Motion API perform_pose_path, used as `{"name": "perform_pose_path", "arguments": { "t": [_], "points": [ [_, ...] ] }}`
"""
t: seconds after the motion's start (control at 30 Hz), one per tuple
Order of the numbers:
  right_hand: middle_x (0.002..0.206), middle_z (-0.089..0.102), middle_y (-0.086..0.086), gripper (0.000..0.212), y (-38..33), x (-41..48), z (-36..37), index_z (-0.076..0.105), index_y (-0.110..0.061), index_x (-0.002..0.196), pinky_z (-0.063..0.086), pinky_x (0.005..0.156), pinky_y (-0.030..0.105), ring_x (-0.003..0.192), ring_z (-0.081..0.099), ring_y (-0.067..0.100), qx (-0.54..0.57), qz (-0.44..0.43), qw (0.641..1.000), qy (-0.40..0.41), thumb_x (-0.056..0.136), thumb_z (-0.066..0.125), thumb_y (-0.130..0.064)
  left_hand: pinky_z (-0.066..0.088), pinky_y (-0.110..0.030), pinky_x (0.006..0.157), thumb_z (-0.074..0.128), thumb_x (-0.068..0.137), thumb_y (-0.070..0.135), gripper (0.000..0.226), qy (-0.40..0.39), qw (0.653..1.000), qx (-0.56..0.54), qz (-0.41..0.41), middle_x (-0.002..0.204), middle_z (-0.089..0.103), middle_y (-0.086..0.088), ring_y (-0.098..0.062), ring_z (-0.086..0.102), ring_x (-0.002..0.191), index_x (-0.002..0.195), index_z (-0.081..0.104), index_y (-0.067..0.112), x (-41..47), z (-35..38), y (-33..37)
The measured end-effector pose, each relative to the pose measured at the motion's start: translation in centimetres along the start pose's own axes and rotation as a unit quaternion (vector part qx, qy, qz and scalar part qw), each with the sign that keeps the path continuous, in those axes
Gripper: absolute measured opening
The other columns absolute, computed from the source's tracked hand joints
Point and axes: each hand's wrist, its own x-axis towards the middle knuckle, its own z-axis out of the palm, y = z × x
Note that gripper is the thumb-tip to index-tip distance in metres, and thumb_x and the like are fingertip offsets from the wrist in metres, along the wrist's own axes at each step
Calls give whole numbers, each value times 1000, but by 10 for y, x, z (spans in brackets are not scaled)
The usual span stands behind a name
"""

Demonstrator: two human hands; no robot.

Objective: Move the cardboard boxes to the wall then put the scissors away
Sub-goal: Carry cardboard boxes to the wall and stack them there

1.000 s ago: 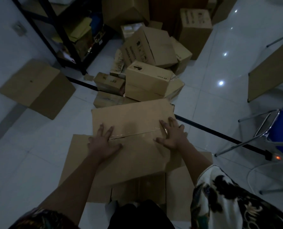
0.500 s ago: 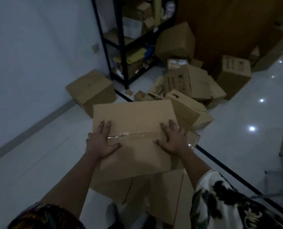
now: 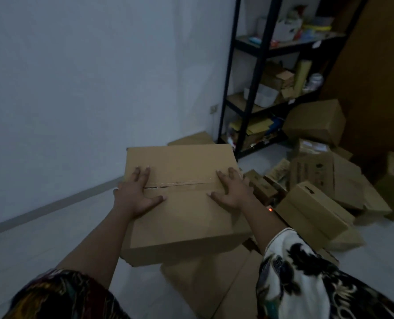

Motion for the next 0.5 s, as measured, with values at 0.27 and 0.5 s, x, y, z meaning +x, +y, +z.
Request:
{"name": "perform_pose_path", "arguments": {
  "t": [0.27,0.5],
  "points": [
    [163,1,-1,89,-117,63,17,14,-41,153,16,117,55,148,8,34,-53,-79,995,-5,80,52,-74,21,-58,112,43,57,89,114,24,997,-29,-65,163,-4,7,-47,18,141,153,0,42,4,-53,-102],
    [163,-1,-5,91,-192,93,43,13,-48,151,18,114,57,146,7,41,-53,-112,992,-16,74,49,-81,28,-55,110,35,52,93,115,57,994,-15,-93,163,-1,9,-46,26,137,152,5,44,7,-73,-179]
  ]
}}
